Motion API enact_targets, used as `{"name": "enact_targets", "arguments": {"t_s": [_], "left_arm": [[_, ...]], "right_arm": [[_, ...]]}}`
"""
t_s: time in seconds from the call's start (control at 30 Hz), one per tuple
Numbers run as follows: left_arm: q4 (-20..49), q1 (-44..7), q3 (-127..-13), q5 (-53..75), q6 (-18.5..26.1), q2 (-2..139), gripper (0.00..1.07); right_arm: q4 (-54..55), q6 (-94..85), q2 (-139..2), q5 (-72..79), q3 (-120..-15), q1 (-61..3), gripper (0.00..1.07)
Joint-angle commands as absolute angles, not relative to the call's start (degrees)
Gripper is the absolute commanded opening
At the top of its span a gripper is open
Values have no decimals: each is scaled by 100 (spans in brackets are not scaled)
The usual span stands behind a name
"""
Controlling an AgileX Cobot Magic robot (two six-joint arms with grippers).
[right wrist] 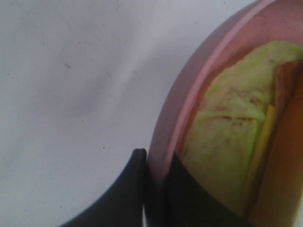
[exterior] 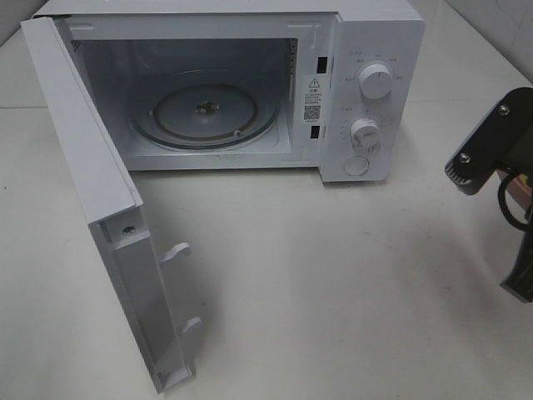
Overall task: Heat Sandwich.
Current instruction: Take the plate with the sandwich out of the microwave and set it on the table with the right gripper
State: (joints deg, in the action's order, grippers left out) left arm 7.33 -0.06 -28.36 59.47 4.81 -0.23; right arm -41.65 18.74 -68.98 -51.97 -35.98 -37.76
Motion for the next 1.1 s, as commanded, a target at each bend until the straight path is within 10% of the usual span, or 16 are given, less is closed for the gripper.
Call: {"name": "enact_targets", "arguments": {"t_s": [0.03,1.1], "left_arm": [[756,6,-2819,5936,441,-189,98],[762,6,-2819,5936,441,-189,98]], "right_arm": [[-4486,2252,-7139,-5254,-3724,-3747,0],[-5139,3959,-7953,-4337,-3753,-1599,0]]}}
